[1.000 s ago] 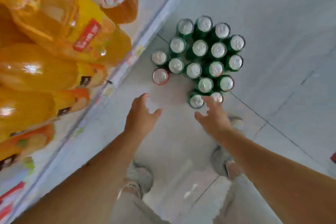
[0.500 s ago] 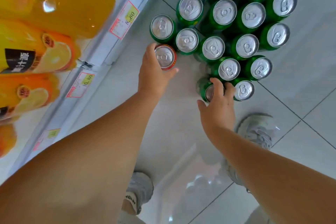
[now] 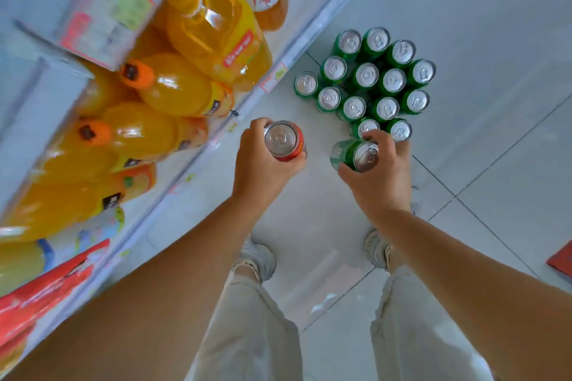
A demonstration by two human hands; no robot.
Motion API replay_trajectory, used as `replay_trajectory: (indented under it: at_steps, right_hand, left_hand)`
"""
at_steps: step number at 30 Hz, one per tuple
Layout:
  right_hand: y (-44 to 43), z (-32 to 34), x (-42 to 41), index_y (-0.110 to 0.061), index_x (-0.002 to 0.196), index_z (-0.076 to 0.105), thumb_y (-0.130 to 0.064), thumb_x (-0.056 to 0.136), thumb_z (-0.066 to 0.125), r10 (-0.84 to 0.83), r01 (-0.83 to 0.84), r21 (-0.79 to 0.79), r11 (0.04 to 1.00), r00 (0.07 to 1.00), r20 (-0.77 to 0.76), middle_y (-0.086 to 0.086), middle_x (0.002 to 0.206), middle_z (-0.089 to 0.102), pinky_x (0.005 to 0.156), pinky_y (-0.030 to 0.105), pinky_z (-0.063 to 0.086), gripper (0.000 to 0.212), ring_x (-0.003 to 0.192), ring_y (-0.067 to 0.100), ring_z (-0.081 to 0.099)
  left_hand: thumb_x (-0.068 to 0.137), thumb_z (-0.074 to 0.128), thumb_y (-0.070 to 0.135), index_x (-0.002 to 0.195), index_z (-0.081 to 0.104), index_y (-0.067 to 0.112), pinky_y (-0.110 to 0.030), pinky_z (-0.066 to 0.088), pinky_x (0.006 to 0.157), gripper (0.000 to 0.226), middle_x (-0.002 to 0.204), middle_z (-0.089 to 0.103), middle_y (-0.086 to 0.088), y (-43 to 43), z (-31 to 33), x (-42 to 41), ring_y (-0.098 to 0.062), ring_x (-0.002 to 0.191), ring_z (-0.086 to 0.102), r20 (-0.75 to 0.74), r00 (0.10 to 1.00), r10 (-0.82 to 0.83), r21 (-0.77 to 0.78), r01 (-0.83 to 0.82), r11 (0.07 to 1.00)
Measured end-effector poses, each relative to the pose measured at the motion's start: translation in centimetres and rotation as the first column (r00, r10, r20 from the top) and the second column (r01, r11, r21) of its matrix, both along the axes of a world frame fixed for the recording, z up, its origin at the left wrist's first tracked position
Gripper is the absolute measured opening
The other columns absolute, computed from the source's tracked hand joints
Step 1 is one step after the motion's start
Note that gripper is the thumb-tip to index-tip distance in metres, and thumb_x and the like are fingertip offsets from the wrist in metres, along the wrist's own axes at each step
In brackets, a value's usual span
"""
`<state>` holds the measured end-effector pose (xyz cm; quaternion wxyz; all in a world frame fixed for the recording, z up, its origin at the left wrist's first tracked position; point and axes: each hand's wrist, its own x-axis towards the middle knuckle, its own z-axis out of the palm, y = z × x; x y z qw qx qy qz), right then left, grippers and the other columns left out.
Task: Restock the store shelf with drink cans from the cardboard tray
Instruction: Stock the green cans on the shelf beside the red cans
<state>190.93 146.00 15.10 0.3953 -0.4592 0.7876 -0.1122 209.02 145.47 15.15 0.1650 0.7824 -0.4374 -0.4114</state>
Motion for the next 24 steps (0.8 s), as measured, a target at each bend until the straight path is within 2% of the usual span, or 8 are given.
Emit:
replay_trajectory:
  at_steps: [4,6,9,12,16,20,22,24]
  right_hand:
    - [-2.9,14.3,1.2,-0.032,0.116,0.054,-0.024,0.064,0.081,0.03,-0.011,-0.153,0.988,0.993,0.118,-0.002,0.114,0.039,0.079,0.028,0.049,0.06,0.097,0.022,0.055]
    - [-4.4,22.0,1.9,-0.034,0.115,0.054,-0.024,0.064,0.082,0.072,-0.033,-0.231,0.972,0.984,0.161,-0.003,0.114,0.039,0.082,0.023,0.047,0.059,0.098,0.02,0.055]
    - [-5.5,33.6,2.9,-0.034,0.115,0.055,-0.02,0.065,0.083,0.165,-0.083,-0.359,0.93,0.965,0.205,-0.004,0.112,0.038,0.078,0.002,0.038,0.059,0.092,0.007,0.052]
    - [-5.4,43.8,4.4,-0.032,0.115,0.055,-0.016,0.065,0.082,0.289,-0.133,-0.506,0.852,0.926,0.243,-0.003,0.11,0.039,0.083,0.0,0.036,0.059,0.095,-0.009,0.048]
    - [-4.7,54.7,7.3,-0.042,0.112,0.049,-0.015,0.066,0.083,0.441,-0.176,-0.695,0.698,0.869,0.222,-0.008,0.105,0.04,0.083,0.0,0.033,0.063,0.097,-0.014,0.045]
    - [-4.4,63.4,10.3,-0.037,0.116,0.052,-0.014,0.068,0.082,0.579,-0.19,-0.81,0.555,0.787,0.212,-0.004,0.108,0.042,0.082,0.008,0.04,0.062,0.097,-0.008,0.048]
    - [-4.4,67.2,11.9,-0.039,0.118,0.05,-0.016,0.07,0.081,0.654,-0.206,-0.85,0.485,0.731,0.196,-0.005,0.111,0.042,0.08,0.004,0.038,0.061,0.1,-0.011,0.047]
    - [-4.2,70.4,13.6,-0.039,0.119,0.048,-0.019,0.071,0.082,0.716,-0.209,-0.892,0.401,0.678,0.163,-0.005,0.112,0.043,0.079,-0.002,0.032,0.063,0.101,-0.016,0.044]
  left_hand:
    - [0.058,0.087,0.037,0.116,0.052,0.02,-0.005,0.037,0.076,0.069,0.108,0.054,0.007,-0.6,14.6,1.9,-0.006,0.097,0.05,-0.031,0.998,0.063,-0.107,-0.066,0.992]
    - [0.055,0.08,0.049,0.116,0.052,0.023,-0.017,0.046,0.084,0.072,0.111,0.056,0.005,-0.7,22.5,3.0,-0.01,0.1,0.055,-0.057,0.995,0.083,-0.166,-0.092,0.982]
    - [0.055,0.075,0.052,0.111,0.05,0.033,-0.029,0.051,0.087,0.064,0.109,0.059,0.009,-0.2,34.1,4.2,-0.006,0.1,0.06,-0.11,0.985,0.133,-0.291,-0.16,0.943]
    - [0.055,0.077,0.052,0.11,0.051,0.038,-0.033,0.054,0.085,0.063,0.107,0.06,0.017,1.3,44.3,5.3,0.001,0.099,0.061,-0.136,0.976,0.172,-0.405,-0.213,0.889]
    - [0.054,0.076,0.058,0.113,0.05,0.042,-0.034,0.053,0.087,0.067,0.109,0.061,0.025,3.1,55.3,6.9,0.004,0.101,0.06,-0.121,0.969,0.215,-0.57,-0.245,0.784]
    - [0.053,0.075,0.054,0.113,0.053,0.043,-0.027,0.052,0.089,0.065,0.109,0.062,0.027,5.0,64.4,8.8,0.007,0.101,0.06,-0.092,0.949,0.302,-0.739,-0.268,0.618]
    - [0.053,0.072,0.056,0.11,0.052,0.046,-0.023,0.05,0.089,0.062,0.107,0.062,0.03,6.2,68.2,10.1,0.009,0.1,0.06,-0.061,0.933,0.354,-0.8,-0.257,0.542]
    - [0.053,0.072,0.056,0.113,0.053,0.043,-0.032,0.053,0.09,0.064,0.107,0.065,0.023,7.6,71.5,11.5,0.003,0.101,0.062,-0.056,0.914,0.401,-0.844,-0.258,0.47]
